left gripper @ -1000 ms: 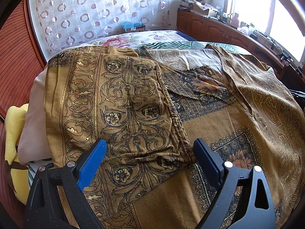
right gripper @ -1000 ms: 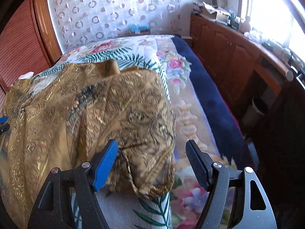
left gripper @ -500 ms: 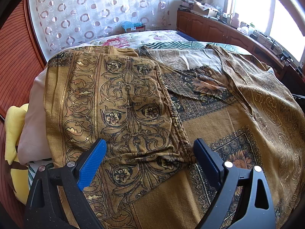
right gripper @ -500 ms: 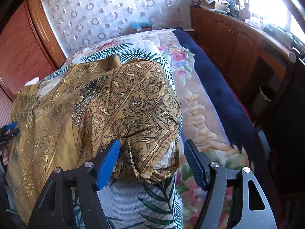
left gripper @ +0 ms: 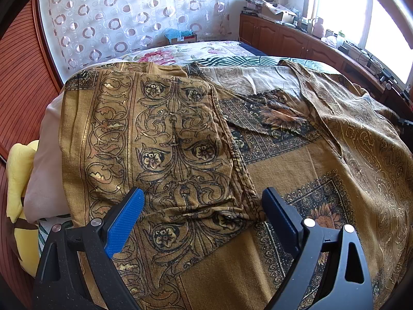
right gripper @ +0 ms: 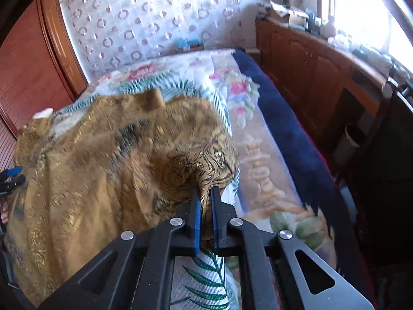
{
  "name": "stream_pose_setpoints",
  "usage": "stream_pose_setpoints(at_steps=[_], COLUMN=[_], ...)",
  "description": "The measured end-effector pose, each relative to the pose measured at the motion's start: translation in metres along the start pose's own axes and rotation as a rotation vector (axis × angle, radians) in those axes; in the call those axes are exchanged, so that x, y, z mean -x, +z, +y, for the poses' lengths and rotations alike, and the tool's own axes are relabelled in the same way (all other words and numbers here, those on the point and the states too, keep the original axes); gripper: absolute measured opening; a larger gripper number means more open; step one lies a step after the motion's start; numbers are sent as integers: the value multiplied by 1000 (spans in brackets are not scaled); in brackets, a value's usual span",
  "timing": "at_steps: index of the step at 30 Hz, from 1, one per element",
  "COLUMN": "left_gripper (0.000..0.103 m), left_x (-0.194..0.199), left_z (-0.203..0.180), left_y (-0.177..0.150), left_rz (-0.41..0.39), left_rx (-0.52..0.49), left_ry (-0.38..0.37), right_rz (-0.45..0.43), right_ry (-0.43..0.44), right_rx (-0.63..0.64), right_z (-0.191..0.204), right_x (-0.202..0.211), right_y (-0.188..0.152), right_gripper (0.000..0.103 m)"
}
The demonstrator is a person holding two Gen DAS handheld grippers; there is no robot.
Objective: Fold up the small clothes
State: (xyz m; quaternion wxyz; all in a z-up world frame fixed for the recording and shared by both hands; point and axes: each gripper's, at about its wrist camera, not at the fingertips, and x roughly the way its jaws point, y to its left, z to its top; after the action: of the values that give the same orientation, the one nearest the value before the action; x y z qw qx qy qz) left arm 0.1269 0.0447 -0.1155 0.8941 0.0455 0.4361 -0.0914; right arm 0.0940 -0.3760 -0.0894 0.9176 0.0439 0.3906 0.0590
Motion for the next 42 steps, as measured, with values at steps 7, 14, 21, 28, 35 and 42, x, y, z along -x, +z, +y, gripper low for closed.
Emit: stream_pose_setpoints(at_steps=[7, 14, 21, 28, 35, 42], left_gripper=[93, 93, 93, 93, 93, 93], left_x=[0, 0, 0, 0, 0, 0], left_z=[0, 0, 0, 0, 0, 0], left_y=[0, 0, 0, 0, 0, 0], left_rz=[0, 0, 0, 0, 0, 0], left_rx=[0, 0, 0, 0, 0, 0], left_ry=[0, 0, 0, 0, 0, 0], right_rz=[-130, -161, -55, -8, -40, 28], right_ry=[31, 129, 214, 214, 190, 172], right_rx=[102, 260, 326, 378, 319, 253], right_z=[41, 118, 157, 165, 141, 115], right_x=[31, 34, 1, -16, -4, -35], right_y=[28, 36, 9, -1, 13, 26], right_gripper=[6, 6, 6, 31, 41, 41])
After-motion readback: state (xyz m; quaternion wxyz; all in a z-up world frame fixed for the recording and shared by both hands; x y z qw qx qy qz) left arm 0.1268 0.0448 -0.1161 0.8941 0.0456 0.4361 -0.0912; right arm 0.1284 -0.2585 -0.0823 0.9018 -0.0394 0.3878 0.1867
